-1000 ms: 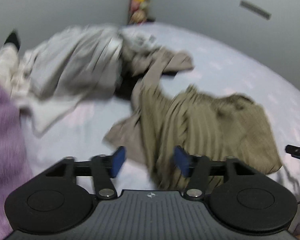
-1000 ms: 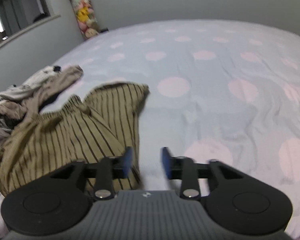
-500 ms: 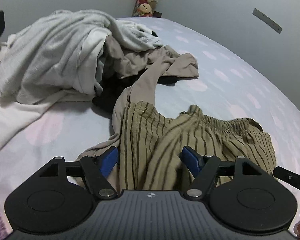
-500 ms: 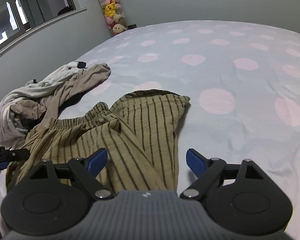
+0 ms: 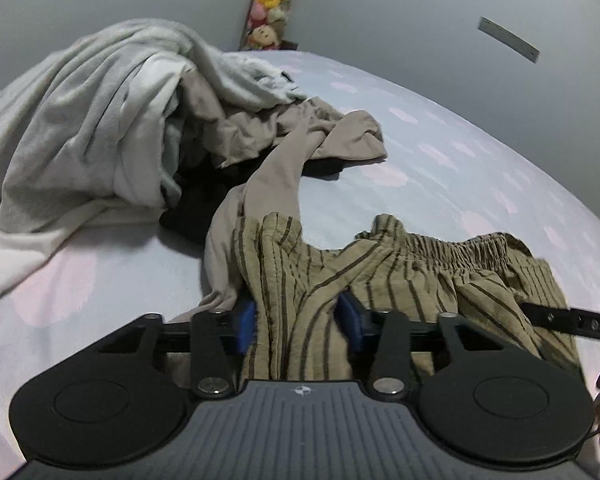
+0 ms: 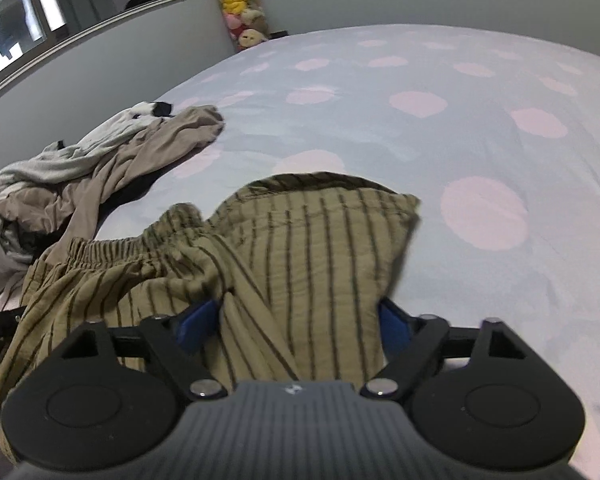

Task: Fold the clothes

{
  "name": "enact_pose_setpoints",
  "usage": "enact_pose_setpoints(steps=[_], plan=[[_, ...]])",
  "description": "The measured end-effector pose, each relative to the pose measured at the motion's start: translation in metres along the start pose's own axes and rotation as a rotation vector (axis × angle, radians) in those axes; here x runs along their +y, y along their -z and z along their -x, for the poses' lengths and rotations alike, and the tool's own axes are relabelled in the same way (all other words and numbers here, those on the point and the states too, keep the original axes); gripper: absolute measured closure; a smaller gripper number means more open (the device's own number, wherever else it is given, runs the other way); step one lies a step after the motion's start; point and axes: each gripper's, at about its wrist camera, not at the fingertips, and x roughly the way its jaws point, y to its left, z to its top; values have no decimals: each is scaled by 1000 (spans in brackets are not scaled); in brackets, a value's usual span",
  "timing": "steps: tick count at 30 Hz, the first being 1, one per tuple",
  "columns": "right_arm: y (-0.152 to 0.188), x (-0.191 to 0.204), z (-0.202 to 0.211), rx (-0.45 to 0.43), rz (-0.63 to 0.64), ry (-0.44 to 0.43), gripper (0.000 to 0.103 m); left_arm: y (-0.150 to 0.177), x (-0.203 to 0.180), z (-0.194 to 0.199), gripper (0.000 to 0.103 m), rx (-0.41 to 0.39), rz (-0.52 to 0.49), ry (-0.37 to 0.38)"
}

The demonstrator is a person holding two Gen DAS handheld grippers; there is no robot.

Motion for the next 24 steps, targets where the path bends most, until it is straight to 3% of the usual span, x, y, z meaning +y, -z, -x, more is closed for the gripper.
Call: enact_pose_setpoints(steps=[2, 4, 8, 16, 24], plan=[[0, 7, -3, -3, 38, 2, 47, 2, -9, 0, 77, -11, -66, -16], [1, 11, -5, -12, 71, 9, 57, 5, -16, 0, 84, -18, -115, -34], [1, 14, 3, -48, 81, -1, 88, 6, -17, 2, 93, -29, -117, -30], [-1, 29, 34, -132, 110, -12, 91, 1, -21, 21, 98, -42, -92, -33], [2, 54, 98, -249, 178, 32, 92, -5, -38, 58, 98, -86, -97, -15]])
